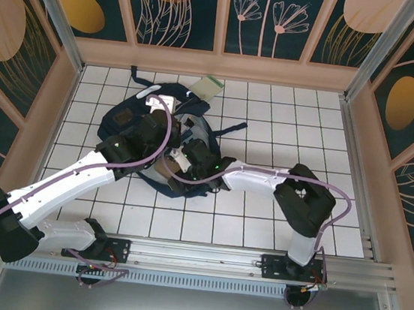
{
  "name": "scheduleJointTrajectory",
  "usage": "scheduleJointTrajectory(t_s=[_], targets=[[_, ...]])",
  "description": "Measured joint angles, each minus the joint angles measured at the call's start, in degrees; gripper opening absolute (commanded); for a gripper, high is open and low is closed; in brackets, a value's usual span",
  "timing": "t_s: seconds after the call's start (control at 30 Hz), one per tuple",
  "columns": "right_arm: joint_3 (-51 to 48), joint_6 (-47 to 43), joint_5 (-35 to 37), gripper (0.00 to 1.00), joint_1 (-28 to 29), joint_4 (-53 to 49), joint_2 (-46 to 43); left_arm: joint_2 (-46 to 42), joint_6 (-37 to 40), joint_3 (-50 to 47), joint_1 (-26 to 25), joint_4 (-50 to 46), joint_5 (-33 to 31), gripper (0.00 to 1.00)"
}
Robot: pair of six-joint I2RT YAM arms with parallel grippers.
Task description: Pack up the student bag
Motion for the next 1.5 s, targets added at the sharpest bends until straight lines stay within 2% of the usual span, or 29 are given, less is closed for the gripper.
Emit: scheduleJointTrajectory(t_s=[0.23, 0.4, 0.6, 0.77, 1.03, 1.33, 1.5], targets=[[4.33, -0.02, 0.07, 0.42, -0.07, 0.46, 3.80, 0.11, -0.02, 0.00, 0.17, -0.04, 0.52, 0.00], [5.68, 0.00, 0.15, 0.67, -0.07, 1.84, 5.29, 0.22, -0.02, 0.00, 0.52, -0.17, 0.44, 0.00], [4.15, 0.35, 0.94, 0.82, 0.00, 3.76, 4.48, 0.22, 0.00, 0.00, 0.52, -0.24, 0.42, 0.00], [-1.38, 0.42, 4.50, 0.86, -0.24, 5.25, -1.20, 0.22, -0.02, 0.00, 0.44, -0.17, 0.50, 0.00], [-8.31, 0.37, 8.07, 0.79, -0.50, 5.42, -9.35, 0.22, -0.22, 0.00, 0.42, 0.00, 0.48, 0.00], [-10.91, 0.79, 8.66, 0.72, -0.68, 5.44, -9.94, 0.22, -0.24, -0.02, 0.42, 0.00, 0.50, 0.00], [-10.12, 2.10, 10.49, 0.70, -3.41, 5.42, -8.63, 0.20, -0.24, -0.11, 0.39, 0.00, 0.52, 0.00]])
